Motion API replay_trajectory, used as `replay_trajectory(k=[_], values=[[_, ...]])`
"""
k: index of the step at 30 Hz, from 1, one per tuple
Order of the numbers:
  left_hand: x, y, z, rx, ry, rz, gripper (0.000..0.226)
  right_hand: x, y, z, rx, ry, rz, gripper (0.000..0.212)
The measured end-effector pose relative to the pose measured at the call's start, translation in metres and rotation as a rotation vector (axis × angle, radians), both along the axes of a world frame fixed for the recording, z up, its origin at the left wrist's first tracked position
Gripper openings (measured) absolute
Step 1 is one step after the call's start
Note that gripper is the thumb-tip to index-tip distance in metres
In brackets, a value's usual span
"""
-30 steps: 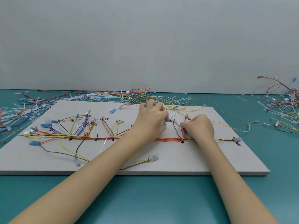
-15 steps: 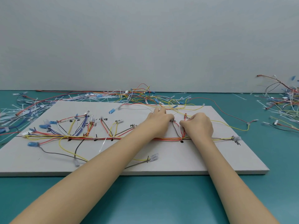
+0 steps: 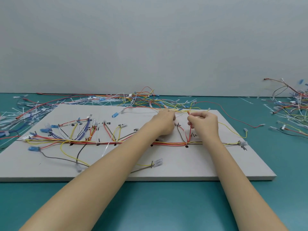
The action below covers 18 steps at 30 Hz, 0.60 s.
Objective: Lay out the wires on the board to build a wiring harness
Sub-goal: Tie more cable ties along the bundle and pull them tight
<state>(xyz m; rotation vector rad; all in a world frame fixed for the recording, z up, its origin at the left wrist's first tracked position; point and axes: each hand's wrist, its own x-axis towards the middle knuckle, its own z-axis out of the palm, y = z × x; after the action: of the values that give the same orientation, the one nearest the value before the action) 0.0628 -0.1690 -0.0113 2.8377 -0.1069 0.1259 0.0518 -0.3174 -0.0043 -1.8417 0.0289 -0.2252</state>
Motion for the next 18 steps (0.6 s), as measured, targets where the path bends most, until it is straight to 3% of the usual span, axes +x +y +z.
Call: replay_trajectory(k=[7, 12, 15, 18], values=[[0.021, 0.026, 0.007, 0.073, 0.255, 0.215, 0.054, -0.012, 0.003, 0.011, 0.047, -0.093, 0.187, 0.018], [0.032, 0.048, 0.010, -0.030, 0.210, 0.359, 0.055, -0.011, 0.006, 0.009, 0.075, -0.096, 0.218, 0.011], [0.038, 0.067, 0.012, -0.051, 0.160, 0.461, 0.055, -0.007, 0.002, 0.006, 0.118, -0.088, 0.173, 0.025], [0.039, 0.083, 0.014, -0.213, 0.114, 0.465, 0.052, -0.001, -0.003, 0.003, 0.052, -0.096, 0.156, 0.037]])
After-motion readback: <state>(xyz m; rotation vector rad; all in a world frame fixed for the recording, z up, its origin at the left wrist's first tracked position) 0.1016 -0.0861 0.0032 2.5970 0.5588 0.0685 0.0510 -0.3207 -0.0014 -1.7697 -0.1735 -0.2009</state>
